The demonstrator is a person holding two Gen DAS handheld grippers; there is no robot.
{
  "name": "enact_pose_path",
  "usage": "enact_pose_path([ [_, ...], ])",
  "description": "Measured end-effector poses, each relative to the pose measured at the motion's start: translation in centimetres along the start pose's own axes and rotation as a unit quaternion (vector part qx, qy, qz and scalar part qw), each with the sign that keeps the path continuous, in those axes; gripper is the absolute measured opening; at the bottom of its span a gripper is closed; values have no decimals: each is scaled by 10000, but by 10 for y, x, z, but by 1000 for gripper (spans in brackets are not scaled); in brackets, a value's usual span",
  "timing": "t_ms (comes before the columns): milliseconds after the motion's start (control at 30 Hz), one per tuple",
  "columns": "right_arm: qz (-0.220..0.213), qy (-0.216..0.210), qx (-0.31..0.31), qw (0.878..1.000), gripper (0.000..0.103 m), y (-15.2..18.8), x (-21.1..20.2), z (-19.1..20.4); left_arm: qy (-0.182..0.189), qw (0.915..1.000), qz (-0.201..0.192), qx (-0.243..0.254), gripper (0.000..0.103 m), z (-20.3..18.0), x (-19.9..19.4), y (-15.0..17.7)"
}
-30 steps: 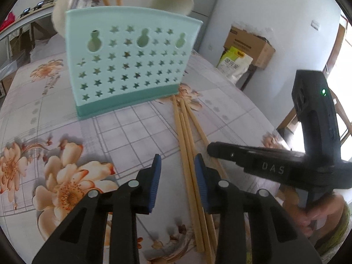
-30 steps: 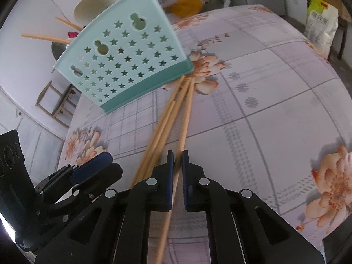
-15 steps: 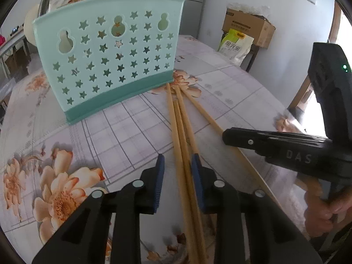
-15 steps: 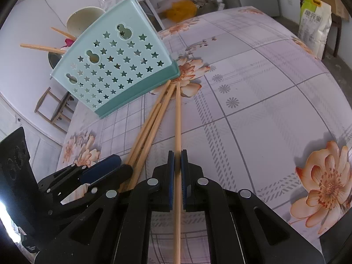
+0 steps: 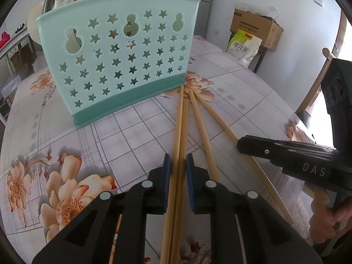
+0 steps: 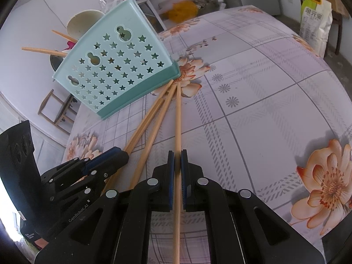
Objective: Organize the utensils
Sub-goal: 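Lower the right tool to the chopsticks and close on one while left tool hovers over them, then close the left tool on a wooden chopstick while the right tool holds its chopstick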
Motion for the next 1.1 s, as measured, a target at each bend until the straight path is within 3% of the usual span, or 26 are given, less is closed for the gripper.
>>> enact_pose_path([
  [333, -8, -90, 75, 9999, 4, 0, 1, -4, 441, 9967, 84, -673, 12, 26, -8, -5],
  [667, -15, -81, 67, 9999, 4, 0, 1, -4, 480, 9973, 136, -530, 12, 24, -10, -6],
  [1100, -24, -60, 41, 10000, 4, 0, 1, -5, -104, 9998, 120, 85, 13, 12, 4, -11],
])
Point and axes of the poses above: each gripper's, at about its wrist camera, not at the fingertips, and x roughly the way its jaws point, z to its left, y to its underside, the point moved 2 cm from there along x, roughly the way its jaws point, and after that the axes turned 1 degree about x, right-handed, at the moved point
